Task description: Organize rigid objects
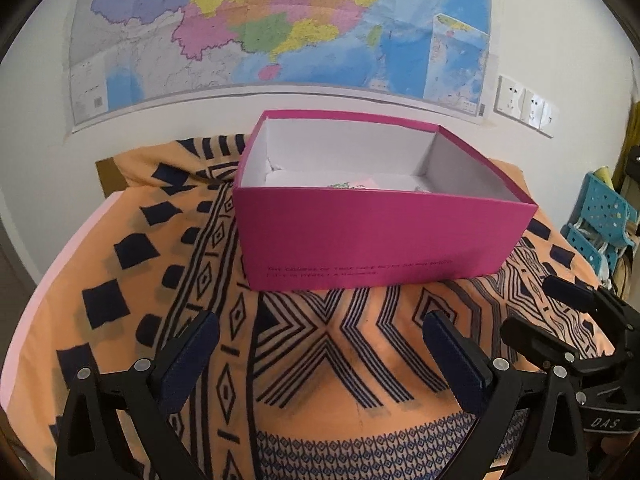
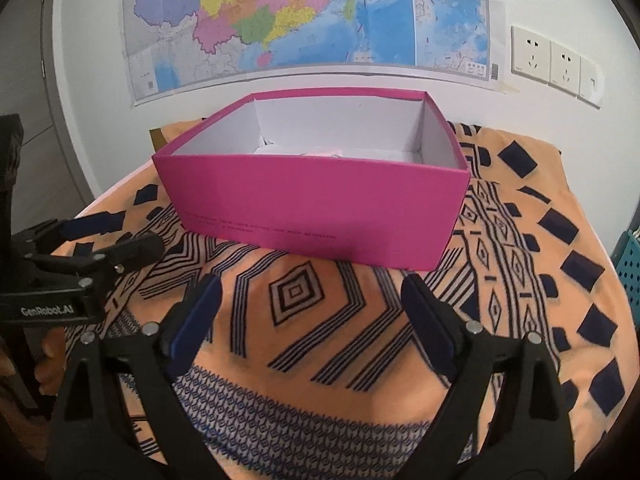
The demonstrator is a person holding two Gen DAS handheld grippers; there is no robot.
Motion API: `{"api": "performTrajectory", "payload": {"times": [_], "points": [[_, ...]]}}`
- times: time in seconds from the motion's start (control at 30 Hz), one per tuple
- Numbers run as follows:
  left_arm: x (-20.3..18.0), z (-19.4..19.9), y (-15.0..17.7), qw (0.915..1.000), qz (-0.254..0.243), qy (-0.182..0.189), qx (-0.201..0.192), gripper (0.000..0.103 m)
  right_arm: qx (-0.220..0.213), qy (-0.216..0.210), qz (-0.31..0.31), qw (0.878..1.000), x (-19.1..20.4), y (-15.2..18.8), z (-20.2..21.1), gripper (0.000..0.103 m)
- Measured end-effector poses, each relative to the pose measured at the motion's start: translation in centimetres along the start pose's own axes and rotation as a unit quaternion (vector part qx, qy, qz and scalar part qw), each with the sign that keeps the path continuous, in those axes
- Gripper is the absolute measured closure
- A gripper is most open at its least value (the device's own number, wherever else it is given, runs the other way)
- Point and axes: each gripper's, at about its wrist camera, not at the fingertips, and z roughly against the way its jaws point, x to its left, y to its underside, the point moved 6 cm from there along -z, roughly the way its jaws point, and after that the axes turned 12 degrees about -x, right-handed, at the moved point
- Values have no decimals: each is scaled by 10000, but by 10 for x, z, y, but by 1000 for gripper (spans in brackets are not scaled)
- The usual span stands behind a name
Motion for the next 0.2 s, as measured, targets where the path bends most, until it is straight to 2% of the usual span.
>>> {"api": "performTrajectory", "payload": {"times": [0.2], "points": [[3,4,-3,9998,-22,-114,-153,0,10,55,-38,10000,2,3,-1,12]]}}
